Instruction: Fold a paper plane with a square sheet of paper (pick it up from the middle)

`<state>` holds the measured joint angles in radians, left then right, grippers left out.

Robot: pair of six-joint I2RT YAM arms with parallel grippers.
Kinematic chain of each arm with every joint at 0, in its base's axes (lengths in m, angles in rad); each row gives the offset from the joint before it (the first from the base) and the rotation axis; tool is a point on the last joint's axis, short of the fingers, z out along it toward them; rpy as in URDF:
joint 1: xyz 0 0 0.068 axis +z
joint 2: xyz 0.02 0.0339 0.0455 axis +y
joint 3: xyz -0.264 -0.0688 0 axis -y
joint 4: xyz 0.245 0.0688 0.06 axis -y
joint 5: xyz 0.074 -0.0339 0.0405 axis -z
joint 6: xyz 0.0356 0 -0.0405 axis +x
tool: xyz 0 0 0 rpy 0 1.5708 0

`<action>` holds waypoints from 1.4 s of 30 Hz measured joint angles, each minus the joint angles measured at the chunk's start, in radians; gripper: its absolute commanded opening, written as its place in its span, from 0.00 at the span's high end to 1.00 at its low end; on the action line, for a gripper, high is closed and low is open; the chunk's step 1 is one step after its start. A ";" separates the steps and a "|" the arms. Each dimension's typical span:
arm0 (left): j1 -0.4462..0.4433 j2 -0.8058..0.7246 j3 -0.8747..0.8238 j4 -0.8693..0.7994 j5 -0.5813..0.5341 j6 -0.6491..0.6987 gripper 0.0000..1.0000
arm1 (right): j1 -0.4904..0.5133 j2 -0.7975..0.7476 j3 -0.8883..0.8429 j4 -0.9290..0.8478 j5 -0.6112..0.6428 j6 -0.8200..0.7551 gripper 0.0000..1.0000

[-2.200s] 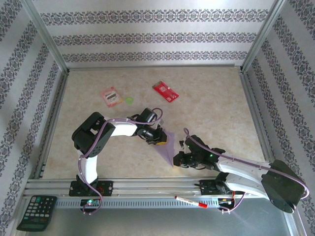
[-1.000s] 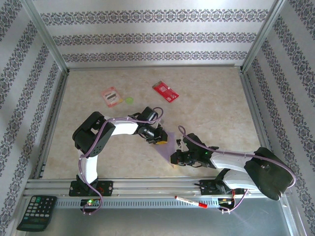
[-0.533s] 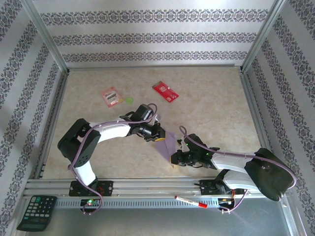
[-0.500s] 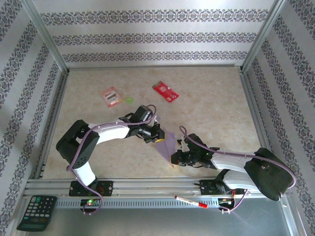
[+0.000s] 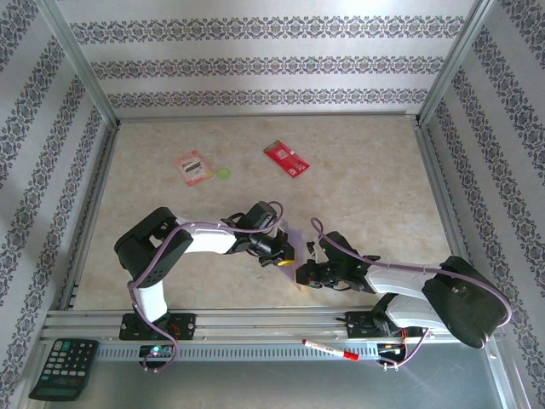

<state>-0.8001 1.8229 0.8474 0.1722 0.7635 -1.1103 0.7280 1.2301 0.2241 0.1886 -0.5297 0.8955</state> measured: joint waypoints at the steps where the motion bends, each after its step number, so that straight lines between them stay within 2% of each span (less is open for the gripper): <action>1: -0.005 0.002 -0.007 0.005 0.001 -0.006 1.00 | 0.000 0.000 0.000 0.000 0.000 0.000 1.00; 26: -0.037 0.054 -0.010 0.045 0.014 -0.042 1.00 | -0.013 -0.001 0.000 -0.010 -0.008 -0.001 1.00; 42: -0.035 0.056 0.069 -0.116 -0.042 0.099 0.98 | -0.014 0.001 0.003 -0.019 -0.011 0.000 1.00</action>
<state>-0.8356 1.8790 0.9165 0.0563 0.7212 -1.0115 0.7136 1.2312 0.2268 0.1696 -0.5411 0.8951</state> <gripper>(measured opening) 0.049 0.040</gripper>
